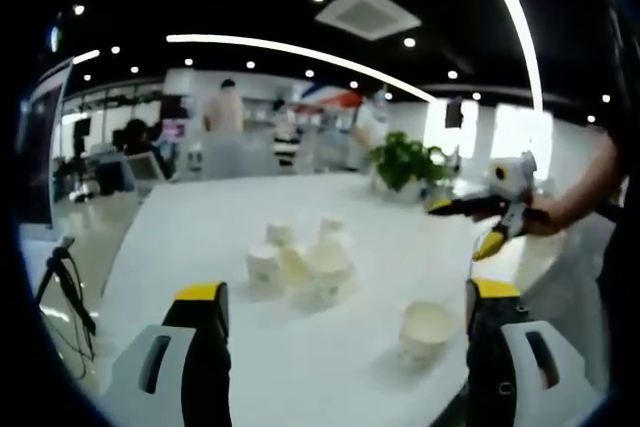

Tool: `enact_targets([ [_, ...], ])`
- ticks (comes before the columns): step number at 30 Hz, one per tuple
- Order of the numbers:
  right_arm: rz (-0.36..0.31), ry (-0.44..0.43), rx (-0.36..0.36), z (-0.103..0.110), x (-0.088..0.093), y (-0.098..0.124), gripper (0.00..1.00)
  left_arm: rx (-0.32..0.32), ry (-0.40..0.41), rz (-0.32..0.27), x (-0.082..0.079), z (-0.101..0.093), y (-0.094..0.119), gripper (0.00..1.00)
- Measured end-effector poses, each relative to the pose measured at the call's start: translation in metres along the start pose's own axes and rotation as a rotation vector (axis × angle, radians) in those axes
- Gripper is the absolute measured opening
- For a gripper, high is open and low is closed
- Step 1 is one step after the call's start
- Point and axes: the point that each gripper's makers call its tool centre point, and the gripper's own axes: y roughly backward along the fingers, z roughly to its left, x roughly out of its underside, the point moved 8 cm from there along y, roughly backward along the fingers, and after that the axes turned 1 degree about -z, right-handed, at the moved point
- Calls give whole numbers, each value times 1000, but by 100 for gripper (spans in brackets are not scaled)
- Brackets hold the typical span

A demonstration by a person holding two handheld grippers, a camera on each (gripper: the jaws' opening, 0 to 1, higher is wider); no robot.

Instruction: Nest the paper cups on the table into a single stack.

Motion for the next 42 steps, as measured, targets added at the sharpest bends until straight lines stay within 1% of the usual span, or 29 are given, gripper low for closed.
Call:
enact_targets([
  [6,9,-10,39,-10,7,6,93,8,-3,2,0,-2,-1,99],
  [8,13,-22,40,-11,9,7,93,8,-6,2,0,-3,-1,99],
  [13,34,-6,59,-14,15,10,93,5,-5,0,0,-2,1,99],
  [16,50,1,67,-18,22,11,93,5,-3,0,1,-2,1,99],
  [18,62,-9,80,-22,25,13,93,5,-3,1,1,-3,1,99],
  [22,60,-33,109,-27,29,17,94,2,4,-3,2,-2,2,99],
  [29,71,-37,115,-26,32,18,94,0,4,5,2,-2,0,99],
  [32,67,-38,116,-25,32,18,93,10,0,11,2,-2,-2,99],
  [42,62,-41,118,-25,31,18,93,26,6,15,1,3,-16,99],
])
